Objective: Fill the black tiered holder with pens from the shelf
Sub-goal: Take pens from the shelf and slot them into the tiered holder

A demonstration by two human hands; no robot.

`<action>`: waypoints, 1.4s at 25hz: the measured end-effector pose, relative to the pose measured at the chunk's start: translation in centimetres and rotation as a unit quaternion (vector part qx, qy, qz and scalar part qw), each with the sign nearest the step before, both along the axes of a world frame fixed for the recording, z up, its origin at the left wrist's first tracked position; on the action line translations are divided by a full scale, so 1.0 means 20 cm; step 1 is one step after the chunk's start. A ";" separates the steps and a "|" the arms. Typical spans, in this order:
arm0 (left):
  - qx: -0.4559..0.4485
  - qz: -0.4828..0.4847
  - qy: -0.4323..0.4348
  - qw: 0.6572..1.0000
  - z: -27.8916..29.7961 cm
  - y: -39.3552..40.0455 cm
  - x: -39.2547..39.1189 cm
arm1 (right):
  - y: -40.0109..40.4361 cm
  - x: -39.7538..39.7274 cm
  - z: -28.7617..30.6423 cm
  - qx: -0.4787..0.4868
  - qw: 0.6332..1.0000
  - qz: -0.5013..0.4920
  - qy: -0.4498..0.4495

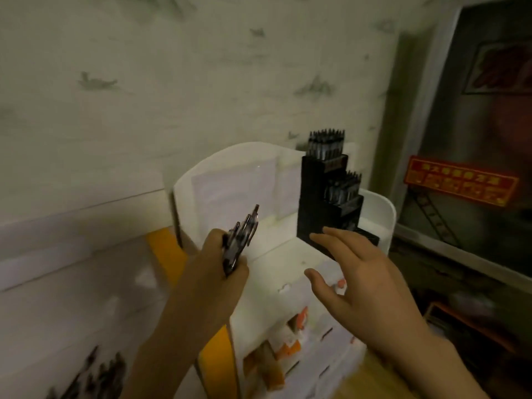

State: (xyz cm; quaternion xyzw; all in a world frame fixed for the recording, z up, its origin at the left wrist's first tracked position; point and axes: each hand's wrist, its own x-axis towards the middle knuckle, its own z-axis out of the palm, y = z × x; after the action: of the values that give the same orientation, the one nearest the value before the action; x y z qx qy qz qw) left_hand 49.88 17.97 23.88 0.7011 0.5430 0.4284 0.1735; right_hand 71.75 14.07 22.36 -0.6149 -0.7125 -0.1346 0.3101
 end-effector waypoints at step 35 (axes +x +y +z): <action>-0.142 -0.100 0.006 0.985 -0.46 1.59 1.96 | 1.71 1.78 -0.37 -0.151 0.928 0.110 0.323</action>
State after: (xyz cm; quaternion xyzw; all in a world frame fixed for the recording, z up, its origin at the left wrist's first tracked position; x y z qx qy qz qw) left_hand 89.08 49.80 14.66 0.7225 0.5265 0.3234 0.3101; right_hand 107.42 48.20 14.88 -0.5828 -0.6485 0.2157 0.4396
